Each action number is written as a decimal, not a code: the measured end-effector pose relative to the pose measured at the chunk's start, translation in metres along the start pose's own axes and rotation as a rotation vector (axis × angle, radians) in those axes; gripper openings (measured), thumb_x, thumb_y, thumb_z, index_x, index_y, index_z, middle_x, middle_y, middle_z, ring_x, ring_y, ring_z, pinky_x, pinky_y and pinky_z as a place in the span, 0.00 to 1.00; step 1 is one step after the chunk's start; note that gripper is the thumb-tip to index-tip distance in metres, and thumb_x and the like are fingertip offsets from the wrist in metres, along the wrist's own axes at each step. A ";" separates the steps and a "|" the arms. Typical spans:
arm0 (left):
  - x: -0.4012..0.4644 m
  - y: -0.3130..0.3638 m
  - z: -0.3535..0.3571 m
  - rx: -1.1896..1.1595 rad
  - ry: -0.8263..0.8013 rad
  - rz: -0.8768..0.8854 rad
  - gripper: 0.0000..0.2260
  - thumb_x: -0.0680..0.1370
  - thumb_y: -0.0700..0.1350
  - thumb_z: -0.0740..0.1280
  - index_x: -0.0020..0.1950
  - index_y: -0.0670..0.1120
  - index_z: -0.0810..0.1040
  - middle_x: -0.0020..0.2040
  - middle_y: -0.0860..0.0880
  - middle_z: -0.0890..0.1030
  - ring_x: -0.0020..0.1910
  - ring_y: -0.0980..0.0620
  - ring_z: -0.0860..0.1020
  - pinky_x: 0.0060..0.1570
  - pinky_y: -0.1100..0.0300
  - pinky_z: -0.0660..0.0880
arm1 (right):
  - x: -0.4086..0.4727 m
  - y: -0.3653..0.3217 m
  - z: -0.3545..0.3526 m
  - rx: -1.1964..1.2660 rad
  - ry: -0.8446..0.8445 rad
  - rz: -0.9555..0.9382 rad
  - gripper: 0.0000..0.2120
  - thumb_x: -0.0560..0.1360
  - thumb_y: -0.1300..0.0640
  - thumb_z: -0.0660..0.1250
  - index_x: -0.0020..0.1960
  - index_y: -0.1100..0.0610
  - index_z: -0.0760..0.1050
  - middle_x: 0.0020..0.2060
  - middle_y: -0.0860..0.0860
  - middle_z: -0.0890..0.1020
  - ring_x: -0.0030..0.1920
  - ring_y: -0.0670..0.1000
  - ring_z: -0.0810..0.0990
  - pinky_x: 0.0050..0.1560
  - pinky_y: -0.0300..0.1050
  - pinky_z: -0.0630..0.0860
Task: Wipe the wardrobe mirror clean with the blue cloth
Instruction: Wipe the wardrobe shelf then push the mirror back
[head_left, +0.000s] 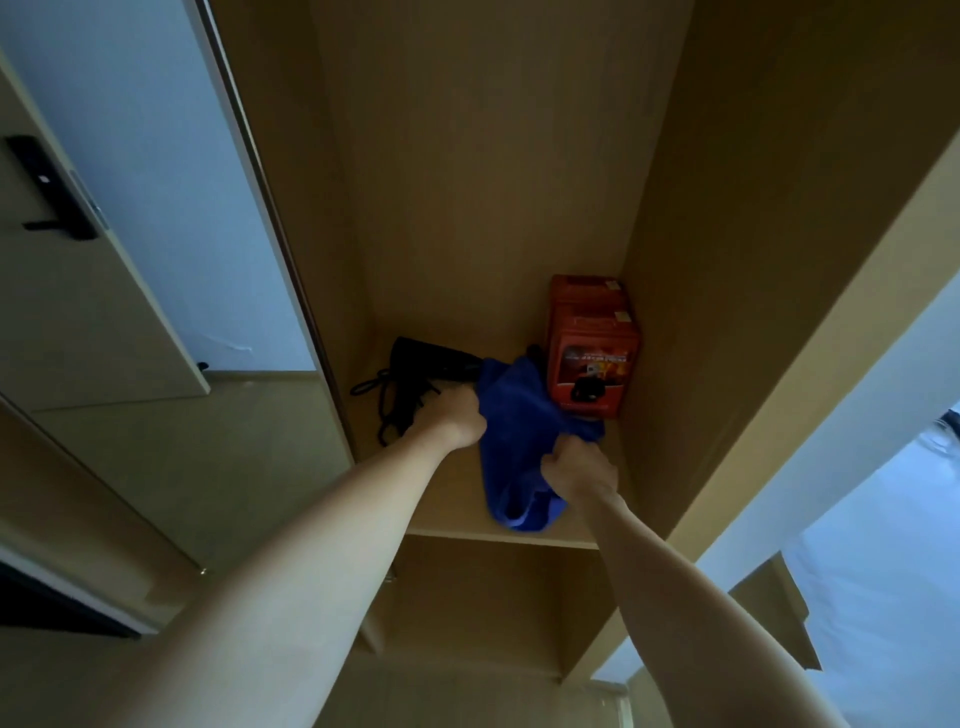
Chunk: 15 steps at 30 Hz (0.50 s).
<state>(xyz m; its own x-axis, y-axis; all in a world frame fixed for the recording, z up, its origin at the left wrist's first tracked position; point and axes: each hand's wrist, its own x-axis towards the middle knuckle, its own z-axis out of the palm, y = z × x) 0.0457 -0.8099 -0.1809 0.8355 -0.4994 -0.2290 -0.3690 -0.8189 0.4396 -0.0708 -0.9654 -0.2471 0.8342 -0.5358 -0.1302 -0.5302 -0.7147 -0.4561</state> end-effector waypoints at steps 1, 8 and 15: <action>0.002 -0.001 0.005 -0.003 -0.007 -0.003 0.13 0.78 0.38 0.56 0.33 0.46 0.65 0.32 0.48 0.70 0.31 0.47 0.70 0.30 0.56 0.65 | 0.005 0.000 0.000 0.023 0.098 -0.005 0.05 0.76 0.54 0.62 0.49 0.54 0.71 0.45 0.52 0.78 0.46 0.55 0.78 0.41 0.47 0.74; 0.017 -0.012 0.028 -0.034 -0.043 -0.035 0.15 0.76 0.38 0.58 0.30 0.47 0.63 0.30 0.49 0.67 0.30 0.48 0.68 0.32 0.54 0.64 | 0.016 0.000 0.031 -0.237 -0.497 -0.227 0.45 0.62 0.39 0.76 0.74 0.47 0.63 0.71 0.47 0.66 0.70 0.55 0.66 0.67 0.53 0.68; 0.021 -0.014 0.028 -0.055 -0.049 -0.066 0.15 0.76 0.37 0.58 0.31 0.47 0.61 0.29 0.49 0.64 0.29 0.49 0.65 0.31 0.54 0.62 | 0.020 -0.017 0.040 0.167 -0.370 -0.300 0.10 0.73 0.63 0.65 0.48 0.48 0.77 0.47 0.44 0.81 0.54 0.49 0.79 0.56 0.46 0.76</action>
<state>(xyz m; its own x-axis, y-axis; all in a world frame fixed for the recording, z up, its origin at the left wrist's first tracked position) 0.0576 -0.8165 -0.2160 0.8361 -0.4591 -0.3003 -0.2899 -0.8344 0.4687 -0.0386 -0.9462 -0.2772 0.9599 -0.1010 -0.2616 -0.2529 -0.7147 -0.6521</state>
